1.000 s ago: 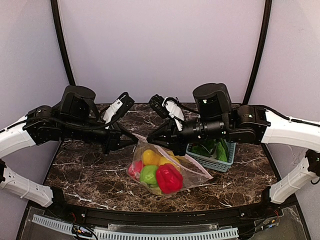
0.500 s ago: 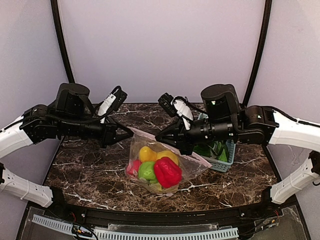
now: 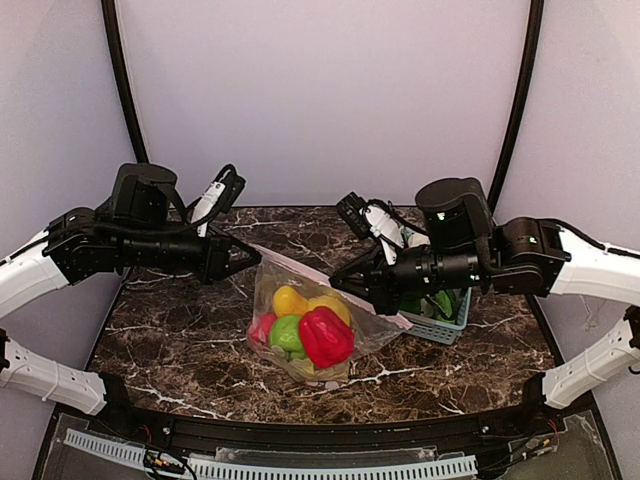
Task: Place the food in the zip-top bag and seal the zipper
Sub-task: Zip the zipper on the zipper food storage bag.
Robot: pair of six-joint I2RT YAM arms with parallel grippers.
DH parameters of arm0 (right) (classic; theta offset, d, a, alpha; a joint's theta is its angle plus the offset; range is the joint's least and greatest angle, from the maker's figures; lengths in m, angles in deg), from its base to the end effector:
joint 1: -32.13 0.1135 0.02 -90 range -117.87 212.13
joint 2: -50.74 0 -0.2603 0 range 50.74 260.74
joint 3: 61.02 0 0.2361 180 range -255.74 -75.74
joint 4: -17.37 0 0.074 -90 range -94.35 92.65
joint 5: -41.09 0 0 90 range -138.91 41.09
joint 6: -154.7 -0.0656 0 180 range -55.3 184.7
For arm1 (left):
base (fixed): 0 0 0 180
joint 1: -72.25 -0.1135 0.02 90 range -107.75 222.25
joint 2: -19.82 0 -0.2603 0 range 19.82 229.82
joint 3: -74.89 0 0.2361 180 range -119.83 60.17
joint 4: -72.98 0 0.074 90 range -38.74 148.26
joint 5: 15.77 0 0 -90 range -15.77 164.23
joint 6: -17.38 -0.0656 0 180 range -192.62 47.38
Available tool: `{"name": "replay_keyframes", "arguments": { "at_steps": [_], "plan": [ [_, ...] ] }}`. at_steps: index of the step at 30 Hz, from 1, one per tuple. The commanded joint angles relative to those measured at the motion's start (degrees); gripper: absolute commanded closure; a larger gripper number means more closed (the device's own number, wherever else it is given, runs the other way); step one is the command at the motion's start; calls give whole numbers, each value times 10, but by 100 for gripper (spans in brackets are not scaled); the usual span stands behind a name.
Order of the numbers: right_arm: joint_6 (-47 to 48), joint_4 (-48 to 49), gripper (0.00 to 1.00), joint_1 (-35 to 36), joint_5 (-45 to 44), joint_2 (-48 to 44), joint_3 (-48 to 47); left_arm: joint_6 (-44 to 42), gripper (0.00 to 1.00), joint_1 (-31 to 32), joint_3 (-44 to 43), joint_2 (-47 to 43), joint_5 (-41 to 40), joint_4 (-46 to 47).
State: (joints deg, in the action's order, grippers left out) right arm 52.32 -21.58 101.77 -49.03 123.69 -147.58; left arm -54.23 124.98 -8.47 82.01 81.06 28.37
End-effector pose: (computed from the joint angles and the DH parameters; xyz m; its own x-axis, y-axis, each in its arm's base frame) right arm 0.1043 0.2806 0.3582 -0.3463 -0.3169 -0.8830 -0.8832 0.4276 0.1929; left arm 0.1430 -0.2008 0.3737 -0.4987 0.1381 -0.8557 0.7365 0.5880 -0.3343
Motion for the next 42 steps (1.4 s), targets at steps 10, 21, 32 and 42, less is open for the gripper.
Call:
{"name": "replay_keyframes", "arguments": {
  "at_steps": [10, 21, 32, 42],
  "plan": [
    [-37, -104, 100, 4, -38, -34, 24, 31, 99, -63, 11, -10, -21, 32],
    [-48, -117, 100, 4, -49, -44, 28, 36, 99, -96, 20, -16, -3, 39],
    [-52, -132, 100, 3, -50, -45, 26, 34, 99, -113, 23, -21, -1, 35],
    [-56, -142, 100, 3, -55, -46, 24, 35, 99, -135, 27, -25, 11, 33]
  ]
}}
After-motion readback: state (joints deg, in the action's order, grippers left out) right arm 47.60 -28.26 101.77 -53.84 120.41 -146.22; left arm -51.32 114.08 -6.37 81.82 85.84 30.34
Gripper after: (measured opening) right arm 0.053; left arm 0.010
